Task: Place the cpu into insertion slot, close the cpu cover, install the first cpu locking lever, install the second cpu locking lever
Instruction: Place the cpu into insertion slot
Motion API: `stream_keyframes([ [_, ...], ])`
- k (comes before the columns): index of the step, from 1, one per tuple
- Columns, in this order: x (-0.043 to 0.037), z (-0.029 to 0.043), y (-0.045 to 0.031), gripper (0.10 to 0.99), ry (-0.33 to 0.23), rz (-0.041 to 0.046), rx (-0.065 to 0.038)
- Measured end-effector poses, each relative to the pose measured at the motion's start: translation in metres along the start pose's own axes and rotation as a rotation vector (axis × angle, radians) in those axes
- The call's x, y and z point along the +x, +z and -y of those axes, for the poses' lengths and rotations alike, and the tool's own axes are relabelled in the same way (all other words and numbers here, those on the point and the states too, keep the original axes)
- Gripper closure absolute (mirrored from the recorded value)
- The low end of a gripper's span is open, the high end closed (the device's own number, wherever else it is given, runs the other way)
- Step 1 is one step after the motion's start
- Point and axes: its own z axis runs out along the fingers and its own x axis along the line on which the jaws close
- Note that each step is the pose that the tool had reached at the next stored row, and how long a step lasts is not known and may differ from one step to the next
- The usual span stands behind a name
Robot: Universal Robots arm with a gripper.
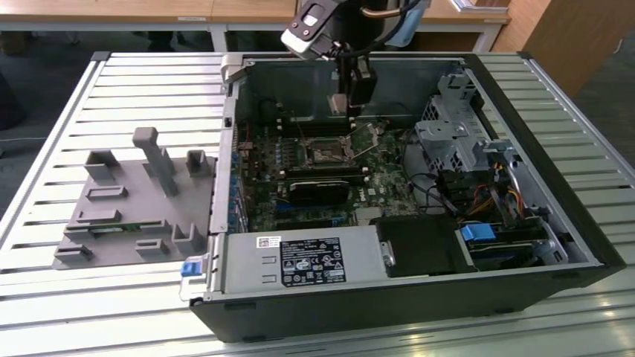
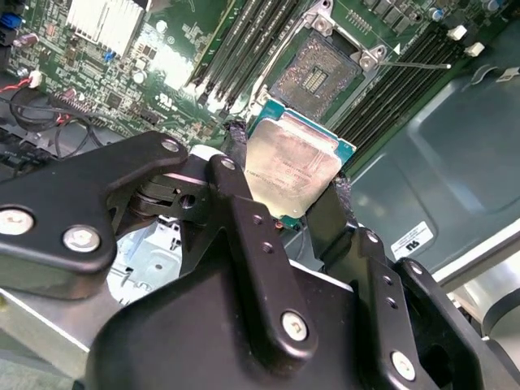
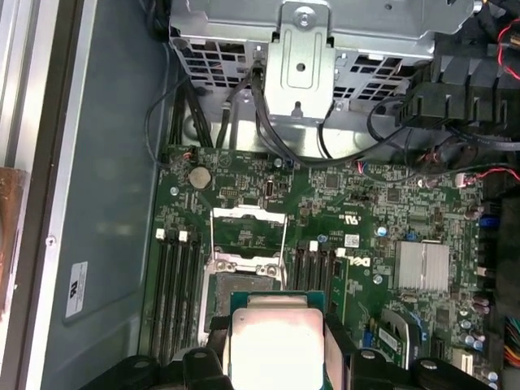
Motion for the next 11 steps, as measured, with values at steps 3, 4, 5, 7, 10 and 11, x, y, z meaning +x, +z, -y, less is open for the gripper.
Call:
stream_keyframes([
  [3, 0.0001, 0.0011, 0.0052, 0.545, 0.000, 0.0000, 0.000],
  [4, 0.0002, 0.0018, 0.0066, 0.545, 0.000, 0.0000, 0.000],
  [5, 0.0004, 0.0023, 0.0079, 0.545, 0.000, 0.0000, 0.000],
  [7, 0.0006, 0.0041, 0.0105, 0.545, 0.000, 0.0000, -0.001],
  [10, 0.0017, 0.0057, 0.0153, 0.545, 0.001, 0.0003, -0.001],
  [11, 0.0027, 0.0058, 0.0171, 0.545, 0.005, 0.0006, -0.001],
])
